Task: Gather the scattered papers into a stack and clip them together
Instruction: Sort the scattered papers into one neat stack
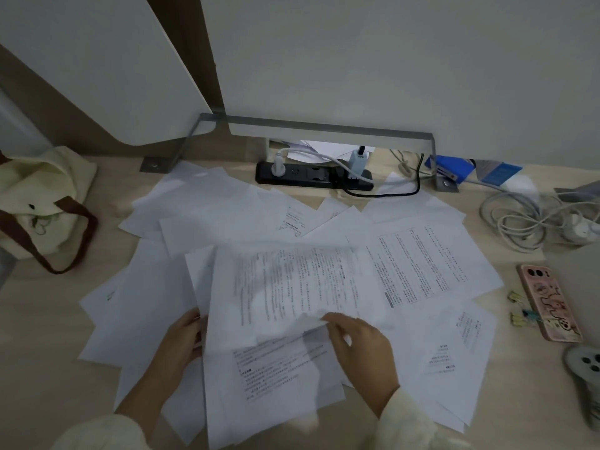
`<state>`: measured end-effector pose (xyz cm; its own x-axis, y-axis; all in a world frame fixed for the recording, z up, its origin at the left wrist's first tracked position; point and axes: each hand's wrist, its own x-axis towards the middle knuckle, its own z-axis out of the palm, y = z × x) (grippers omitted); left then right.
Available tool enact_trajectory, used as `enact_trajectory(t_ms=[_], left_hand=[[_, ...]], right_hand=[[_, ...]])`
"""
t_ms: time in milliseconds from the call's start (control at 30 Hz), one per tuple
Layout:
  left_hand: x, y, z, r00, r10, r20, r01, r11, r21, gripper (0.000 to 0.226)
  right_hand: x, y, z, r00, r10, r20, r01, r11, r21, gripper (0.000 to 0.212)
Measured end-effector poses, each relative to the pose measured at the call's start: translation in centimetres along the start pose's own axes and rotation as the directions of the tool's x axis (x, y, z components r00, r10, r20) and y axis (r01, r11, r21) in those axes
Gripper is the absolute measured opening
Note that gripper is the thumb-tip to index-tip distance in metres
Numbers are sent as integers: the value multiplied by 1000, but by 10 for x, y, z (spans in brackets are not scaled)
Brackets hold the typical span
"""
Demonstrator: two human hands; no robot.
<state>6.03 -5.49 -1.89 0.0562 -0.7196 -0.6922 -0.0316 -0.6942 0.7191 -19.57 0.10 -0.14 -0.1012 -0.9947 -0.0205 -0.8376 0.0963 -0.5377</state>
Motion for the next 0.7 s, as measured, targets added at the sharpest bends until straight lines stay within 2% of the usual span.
enact_trajectory(t_ms=[67, 133, 200, 267, 300, 367, 467, 533, 633, 700], left_hand=[[2, -2, -1, 1000, 2, -1, -2, 1000, 2, 21], [4, -2, -2, 1000, 12, 0, -12, 1000, -7, 21], [6, -2, -1, 1000, 5, 9, -5, 1000, -20, 18], [7, -2, -1, 1000, 4, 17, -3, 1000, -24, 20], [8, -2, -2, 1000, 2, 21, -2, 1000, -16, 21], [9, -2, -3, 1000, -1, 19, 1, 1000, 0, 21], [11, -1, -2, 1000, -8, 9, 8, 1000, 3, 20], [11, 0, 1, 1000, -7, 4, 7, 1000, -7, 16], [5, 1, 8, 1000, 17, 20, -17, 1000, -7, 13], [3, -1, 12, 998, 28, 48, -28, 1000, 11, 26]], right_hand=[[-3, 8, -12, 985, 156, 69, -170, 931, 322, 12], [-5, 19, -18, 939, 333, 85, -321, 764, 559, 17], [-2, 33, -17, 873, 481, 83, -414, 638, 649, 15], [3, 44, -14, 818, 551, 164, -507, 558, 657, 5], [5, 49, -13, 797, 565, 214, -549, 531, 645, 10], [13, 56, -12, 794, 544, 272, -585, 561, 586, 23], [27, 56, -14, 855, 435, 283, -517, 761, 391, 25], [39, 48, -11, 886, 348, 307, -437, 847, 301, 22], [57, 29, 0, 924, 229, 305, -312, 914, 259, 21], [67, 15, 9, 945, 175, 278, -249, 933, 260, 23]])
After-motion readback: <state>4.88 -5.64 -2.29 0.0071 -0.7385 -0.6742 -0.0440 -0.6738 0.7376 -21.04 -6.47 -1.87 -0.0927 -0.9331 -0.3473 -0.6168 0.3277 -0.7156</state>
